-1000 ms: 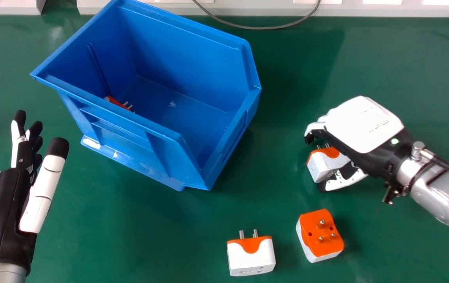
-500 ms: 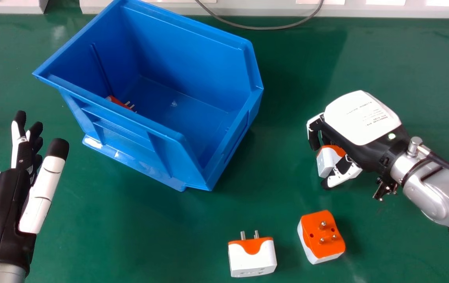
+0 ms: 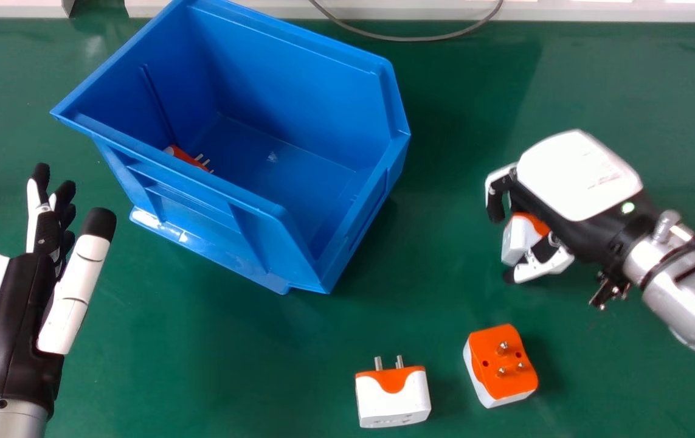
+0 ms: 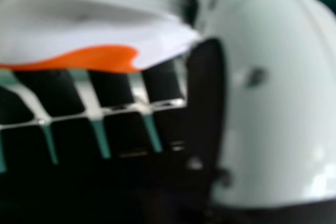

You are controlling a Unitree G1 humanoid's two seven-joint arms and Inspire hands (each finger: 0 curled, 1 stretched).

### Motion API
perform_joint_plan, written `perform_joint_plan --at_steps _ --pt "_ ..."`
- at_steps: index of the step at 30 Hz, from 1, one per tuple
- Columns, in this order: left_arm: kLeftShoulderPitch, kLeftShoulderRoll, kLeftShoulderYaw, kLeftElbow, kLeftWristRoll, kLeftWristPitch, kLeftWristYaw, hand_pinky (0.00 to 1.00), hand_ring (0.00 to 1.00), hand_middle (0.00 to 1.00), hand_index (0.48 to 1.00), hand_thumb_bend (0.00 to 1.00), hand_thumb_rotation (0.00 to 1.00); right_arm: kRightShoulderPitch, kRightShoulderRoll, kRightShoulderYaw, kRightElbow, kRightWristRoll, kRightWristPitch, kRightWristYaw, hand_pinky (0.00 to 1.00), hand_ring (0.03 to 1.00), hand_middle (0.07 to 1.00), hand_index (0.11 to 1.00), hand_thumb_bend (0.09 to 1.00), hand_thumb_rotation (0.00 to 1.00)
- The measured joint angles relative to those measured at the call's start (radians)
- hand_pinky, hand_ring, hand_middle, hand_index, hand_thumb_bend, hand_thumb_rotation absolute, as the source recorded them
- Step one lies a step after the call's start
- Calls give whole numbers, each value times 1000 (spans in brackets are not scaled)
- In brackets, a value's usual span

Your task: Pick all objects and put in blue box

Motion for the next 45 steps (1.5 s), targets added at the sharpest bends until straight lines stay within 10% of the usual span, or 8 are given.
perform_joint_plan --at_steps 18,32,45 --pt "-27 -3 -21 10 13 3 9 1000 1000 1000 1000 713 959 26 147 -124 -401 105 24 179 43 88 145 470 487 153" --pt "-32 -5 -25 20 12 7 20 1000 1000 1000 1000 725 958 -272 468 28 -85 -4 8 57 56 101 161 469 488 152" --pt "8 -19 -24 1 7 0 23 1000 1000 1000 1000 698 952 -554 654 163 449 -67 52 -119 180 257 355 477 489 150"
